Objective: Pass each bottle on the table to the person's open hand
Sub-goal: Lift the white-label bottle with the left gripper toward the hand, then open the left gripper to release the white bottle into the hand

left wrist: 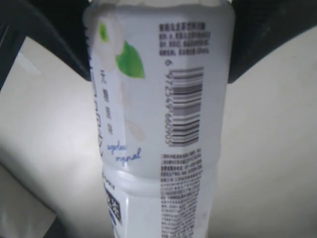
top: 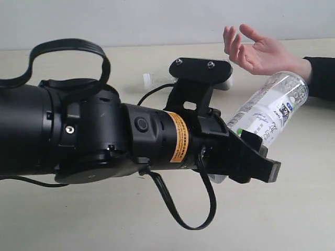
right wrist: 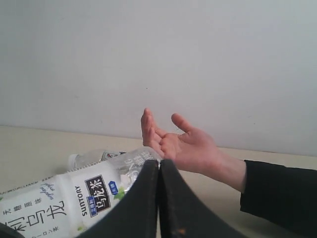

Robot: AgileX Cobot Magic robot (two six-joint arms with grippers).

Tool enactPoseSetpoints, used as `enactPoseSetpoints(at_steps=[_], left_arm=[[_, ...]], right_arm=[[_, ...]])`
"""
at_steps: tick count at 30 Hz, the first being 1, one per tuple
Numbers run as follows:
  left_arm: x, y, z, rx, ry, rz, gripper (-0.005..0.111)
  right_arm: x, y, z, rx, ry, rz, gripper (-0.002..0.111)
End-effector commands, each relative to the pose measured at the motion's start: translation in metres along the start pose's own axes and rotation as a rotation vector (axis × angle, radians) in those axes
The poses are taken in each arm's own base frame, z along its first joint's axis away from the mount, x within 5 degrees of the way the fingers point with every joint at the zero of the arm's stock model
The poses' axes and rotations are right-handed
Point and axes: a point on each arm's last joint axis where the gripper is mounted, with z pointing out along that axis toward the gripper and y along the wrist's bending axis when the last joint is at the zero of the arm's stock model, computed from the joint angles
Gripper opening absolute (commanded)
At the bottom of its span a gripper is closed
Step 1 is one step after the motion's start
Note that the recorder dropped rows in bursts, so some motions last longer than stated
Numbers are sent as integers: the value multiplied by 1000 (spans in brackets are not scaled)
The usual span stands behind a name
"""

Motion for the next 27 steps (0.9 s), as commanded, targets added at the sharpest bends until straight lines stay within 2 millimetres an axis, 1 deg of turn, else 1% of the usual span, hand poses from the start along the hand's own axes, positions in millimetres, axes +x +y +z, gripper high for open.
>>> enactPoseSetpoints(at_steps=[1,3,6,10,13,17,20,23,25,27], left_arm=[[-6,-7,-4,78,-68,-48,0],[-13,-7,-4,112,-115,-77,0],[-28,-8,-3,110,-167,-92,0],[-49,-15,4,112,-253,-64,0],[-64,-15,12,79,-337,-92,0],[-76,-6,26,-68,-415,-109,0],[-82,-4,35,-234,-450,-47,0],[-90,-6,43,-397,-448,16,0],[-96,-7,52,-446,-409,37,0],[-104,-10,61,-449,-389,20,0]], right_arm=[[1,0,0,-6,-11,2,0],[1,0,0,-6,-11,2,0],[1,0,0,-6,-11,2,0],[1,0,0,-6,-11,2,0],[1,0,0,-6,-11,2,0],[1,0,0,-6,-11,2,0],[1,0,0,-6,-11,2,0],[1,0,0,-6,-11,2,0],[1,0,0,-6,-11,2,0],[1,0,0,-6,-11,2,0]])
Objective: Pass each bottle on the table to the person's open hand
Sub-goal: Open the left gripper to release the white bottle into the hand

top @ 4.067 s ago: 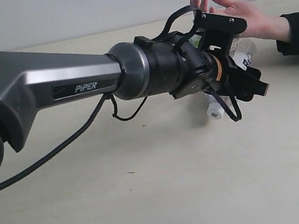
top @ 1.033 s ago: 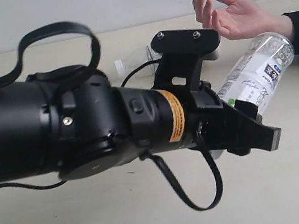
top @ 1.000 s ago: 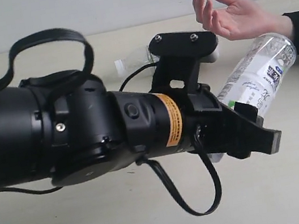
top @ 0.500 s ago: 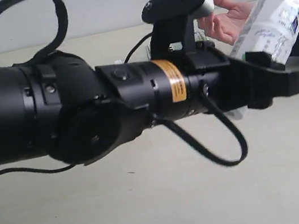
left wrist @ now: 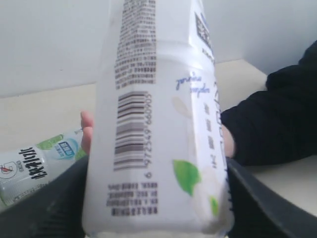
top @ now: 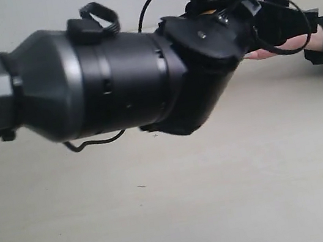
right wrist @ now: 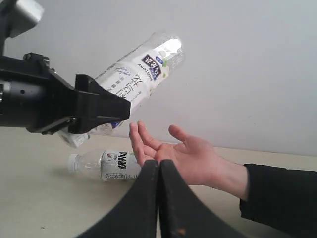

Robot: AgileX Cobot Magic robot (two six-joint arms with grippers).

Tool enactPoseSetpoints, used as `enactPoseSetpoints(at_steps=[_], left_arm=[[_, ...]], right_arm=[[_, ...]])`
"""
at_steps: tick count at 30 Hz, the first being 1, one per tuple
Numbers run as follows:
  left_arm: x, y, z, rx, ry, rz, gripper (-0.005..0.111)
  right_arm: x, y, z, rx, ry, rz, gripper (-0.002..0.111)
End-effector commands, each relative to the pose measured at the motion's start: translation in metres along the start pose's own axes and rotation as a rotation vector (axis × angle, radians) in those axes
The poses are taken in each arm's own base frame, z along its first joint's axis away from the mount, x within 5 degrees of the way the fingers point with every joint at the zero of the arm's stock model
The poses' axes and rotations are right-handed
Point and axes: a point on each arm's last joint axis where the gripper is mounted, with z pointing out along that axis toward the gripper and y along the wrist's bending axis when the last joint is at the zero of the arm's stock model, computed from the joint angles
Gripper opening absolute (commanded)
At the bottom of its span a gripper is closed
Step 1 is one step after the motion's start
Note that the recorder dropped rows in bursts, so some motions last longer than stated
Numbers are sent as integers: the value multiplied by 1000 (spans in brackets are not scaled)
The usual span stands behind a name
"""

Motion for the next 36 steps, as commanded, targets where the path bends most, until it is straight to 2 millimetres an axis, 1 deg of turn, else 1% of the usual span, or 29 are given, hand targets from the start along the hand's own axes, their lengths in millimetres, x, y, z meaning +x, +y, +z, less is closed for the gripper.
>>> enactPoseSetpoints(at_steps=[1,5,7,12,14,15,19,21,23,25,32,36], left_arm=[[-7,-12,17,-69,32,47,0],[-9,-23,30,-77,0,-32,0],[-9,-26,36,-86,-12,-79,0],[3,-23,46,-141,-20,-196,0],[11,-23,51,-148,-9,-213,0],[22,-25,56,-146,8,-228,0],[47,-28,71,-127,56,-235,0],[56,-34,78,-78,81,-249,0],[57,-40,84,-54,79,-279,0],[57,-41,87,-55,71,-292,0],[72,-36,93,-105,81,-272,0],[73,-35,94,-105,83,-261,0]], right_arm=[[1,0,0,-5,-9,1,0],[5,-1,0,7,34,-1,0],[5,-1,0,8,40,-1,0],[5,-1,0,8,40,1,0],[5,-1,0,8,40,1,0],[5,-1,0,8,40,1,0],[5,-1,0,8,40,1,0],[5,-1,0,8,40,1,0],[5,-1,0,8,40,1,0],[5,-1,0,8,40,1,0],[5,-1,0,8,40,1,0],[5,-1,0,8,40,-1,0]])
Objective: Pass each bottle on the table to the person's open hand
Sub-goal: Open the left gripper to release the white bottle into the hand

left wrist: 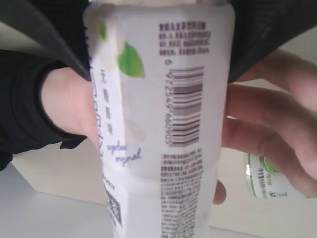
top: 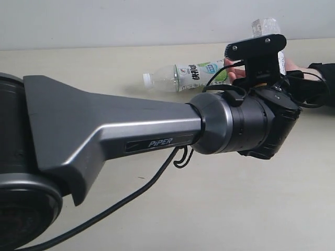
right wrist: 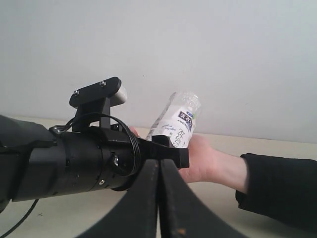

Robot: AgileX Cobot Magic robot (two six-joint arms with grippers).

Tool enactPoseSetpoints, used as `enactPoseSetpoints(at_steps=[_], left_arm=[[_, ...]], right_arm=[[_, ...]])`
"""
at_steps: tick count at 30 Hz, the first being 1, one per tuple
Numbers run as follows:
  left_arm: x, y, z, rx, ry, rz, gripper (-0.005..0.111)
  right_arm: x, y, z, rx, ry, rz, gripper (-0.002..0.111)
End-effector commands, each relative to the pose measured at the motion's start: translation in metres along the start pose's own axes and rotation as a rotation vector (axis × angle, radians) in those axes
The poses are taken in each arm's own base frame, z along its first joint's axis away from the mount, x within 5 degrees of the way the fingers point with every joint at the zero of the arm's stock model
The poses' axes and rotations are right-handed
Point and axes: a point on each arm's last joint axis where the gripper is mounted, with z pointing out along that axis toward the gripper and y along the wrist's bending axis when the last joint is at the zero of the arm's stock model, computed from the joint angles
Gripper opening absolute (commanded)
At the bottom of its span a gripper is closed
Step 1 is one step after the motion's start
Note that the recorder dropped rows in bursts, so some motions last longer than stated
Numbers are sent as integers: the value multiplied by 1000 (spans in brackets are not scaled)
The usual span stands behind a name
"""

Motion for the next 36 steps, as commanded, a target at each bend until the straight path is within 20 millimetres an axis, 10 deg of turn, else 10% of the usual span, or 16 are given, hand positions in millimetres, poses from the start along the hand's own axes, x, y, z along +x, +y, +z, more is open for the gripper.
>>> enactPoseSetpoints(at_steps=[1,8,22,36], left_arm=[[2,-2,-1,3,-5,16,0],[2,-2,-1,3,-5,16,6],[2,-2,-1,3,-5,13,82],[-9,-8,-10,22,-20,71,86]], right_arm=[[2,0,0,-4,-2,-1,0],[2,0,0,-4,-2,1,0],[2,0,0,-4,-2,1,0],[2,0,0,-3,-3,-2,0]])
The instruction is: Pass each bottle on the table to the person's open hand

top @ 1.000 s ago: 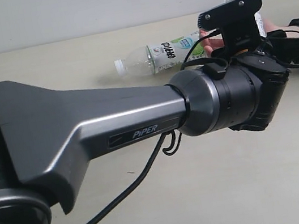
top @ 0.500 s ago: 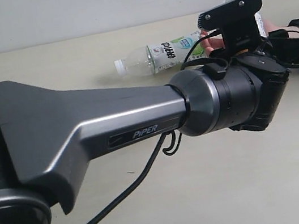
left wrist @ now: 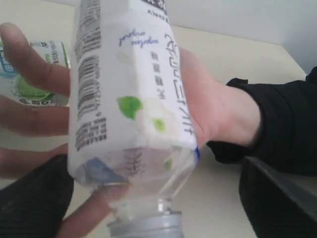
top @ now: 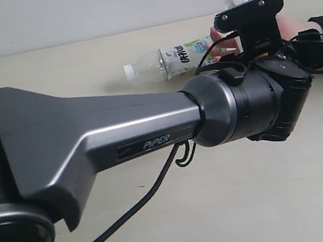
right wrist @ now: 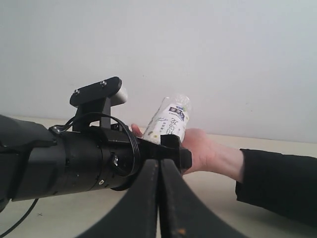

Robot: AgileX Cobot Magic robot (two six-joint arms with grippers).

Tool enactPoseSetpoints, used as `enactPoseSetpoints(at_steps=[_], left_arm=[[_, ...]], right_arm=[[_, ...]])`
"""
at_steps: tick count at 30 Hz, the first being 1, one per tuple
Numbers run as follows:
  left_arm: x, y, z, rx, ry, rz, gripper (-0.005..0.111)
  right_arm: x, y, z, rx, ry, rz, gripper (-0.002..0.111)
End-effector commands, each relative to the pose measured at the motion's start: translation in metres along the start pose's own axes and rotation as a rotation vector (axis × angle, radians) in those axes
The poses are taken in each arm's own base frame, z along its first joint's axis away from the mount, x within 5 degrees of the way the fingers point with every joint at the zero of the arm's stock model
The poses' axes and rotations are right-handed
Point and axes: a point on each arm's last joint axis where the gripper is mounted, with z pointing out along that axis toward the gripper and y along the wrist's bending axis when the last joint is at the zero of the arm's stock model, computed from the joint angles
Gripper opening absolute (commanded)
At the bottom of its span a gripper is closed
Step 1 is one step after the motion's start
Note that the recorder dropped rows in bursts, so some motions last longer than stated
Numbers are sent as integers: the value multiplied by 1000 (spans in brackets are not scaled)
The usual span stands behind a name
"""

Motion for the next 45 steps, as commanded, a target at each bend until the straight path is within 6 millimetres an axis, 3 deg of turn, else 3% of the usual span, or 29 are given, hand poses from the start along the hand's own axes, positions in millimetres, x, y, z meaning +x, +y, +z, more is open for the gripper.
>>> enactPoseSetpoints(at_steps=[1,10,19,22,25,26,29,32,36,40,45], left_arm=[[-13,-11,-14,31,-26,71,86],[-46,-23,-38,69,-80,81,86],[-86,-36,-81,45,-181,179,81],[-101,-38,-103,-9,-232,226,62],[-113,-37,-126,-97,-284,208,24],[-116,-36,-137,-154,-308,194,3],[-116,-35,-162,-293,-333,285,0],[-104,-40,-180,-284,-294,490,0],[-87,-35,-213,-233,-264,575,0],[-78,-11,-252,-184,-238,651,0],[-82,33,-313,-70,-236,621,0]], right_arm=[[2,0,0,-2,-3,-7,0],[2,0,0,-2,-3,-7,0],[2,0,0,-2,-3,-5,0],[2,0,0,-2,-3,-7,0],[2,0,0,-2,-3,-7,0],[2,0,0,-2,-3,-7,0],[2,0,0,-2,-3,-7,0],[2,0,0,-2,-3,-7,0],[2,0,0,-2,-1,-7,0],[2,0,0,-2,-1,-7,0],[2,0,0,-2,-1,-7,0]])
